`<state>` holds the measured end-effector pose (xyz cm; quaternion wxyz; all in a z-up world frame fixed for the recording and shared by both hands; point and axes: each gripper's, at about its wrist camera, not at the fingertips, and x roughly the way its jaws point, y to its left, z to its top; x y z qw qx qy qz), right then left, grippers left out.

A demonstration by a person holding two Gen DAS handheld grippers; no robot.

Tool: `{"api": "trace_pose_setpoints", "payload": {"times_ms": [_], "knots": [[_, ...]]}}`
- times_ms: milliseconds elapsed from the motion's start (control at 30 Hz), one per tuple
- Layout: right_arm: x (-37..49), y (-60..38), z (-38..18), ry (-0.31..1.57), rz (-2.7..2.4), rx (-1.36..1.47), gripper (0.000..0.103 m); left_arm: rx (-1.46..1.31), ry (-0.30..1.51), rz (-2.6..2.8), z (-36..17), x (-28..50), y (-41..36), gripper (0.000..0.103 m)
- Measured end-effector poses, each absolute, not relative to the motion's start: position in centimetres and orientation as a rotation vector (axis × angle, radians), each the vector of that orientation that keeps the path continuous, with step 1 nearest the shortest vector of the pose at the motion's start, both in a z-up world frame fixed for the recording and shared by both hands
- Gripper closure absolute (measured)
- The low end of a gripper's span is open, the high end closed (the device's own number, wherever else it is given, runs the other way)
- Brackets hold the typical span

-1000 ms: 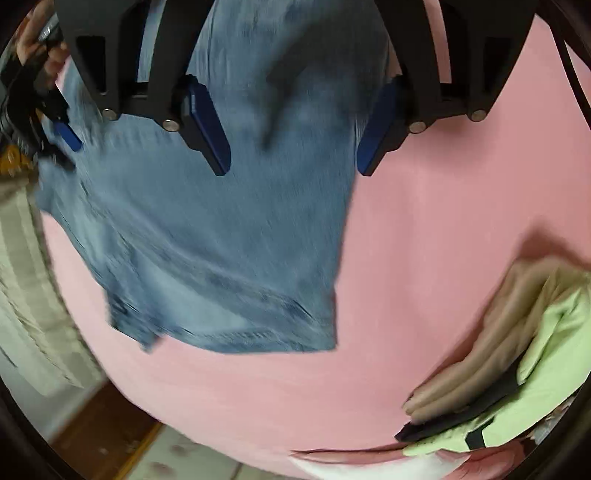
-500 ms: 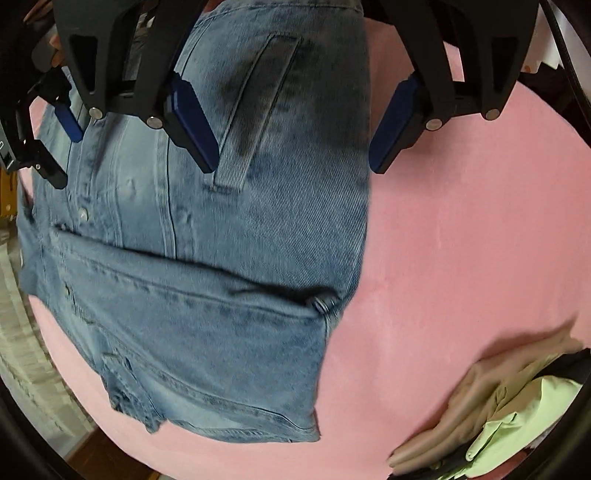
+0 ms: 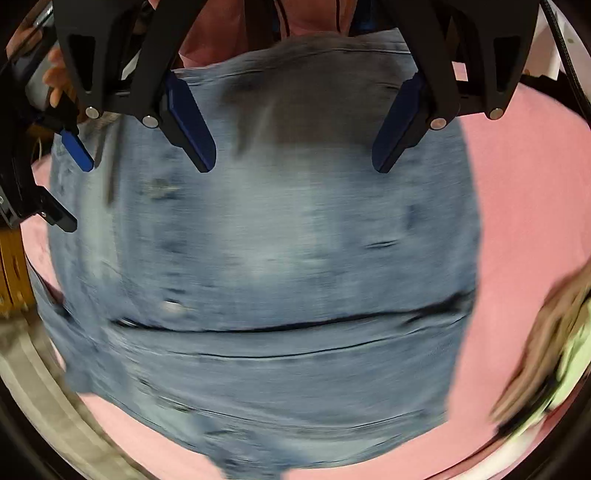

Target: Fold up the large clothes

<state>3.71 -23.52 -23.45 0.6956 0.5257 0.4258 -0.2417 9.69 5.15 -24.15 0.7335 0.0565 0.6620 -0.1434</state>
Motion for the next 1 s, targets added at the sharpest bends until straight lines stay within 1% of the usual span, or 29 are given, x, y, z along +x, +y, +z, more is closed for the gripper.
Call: {"api": "trace_pose_setpoints", "payload": {"times_ms": [300, 667, 833, 1000], "knots": [[-0.6, -37.4, -23.2, 0.796, -0.723, 1.285, 0.024, 0.192, 1.46, -0.453, -21.7, 7.9, -9.4, 0.018], [0.3, -55.6, -23.2, 0.688, -0.764, 1.3, 0.024, 0.21, 1.493, -0.491, -22.4, 8.2, -26.4, 0.018], [2.8, -62.0, -25.2, 0.667, -0.738, 1.327, 0.024, 0.246, 1.463, -0.48, -22.2, 9.0, -31.1, 0.018], [5.6, -66.0, -26.7, 0.666, -0.743, 1.302, 0.024, 0.248, 1.466, -0.426, -22.9, 10.9, -33.4, 0.018]]}}
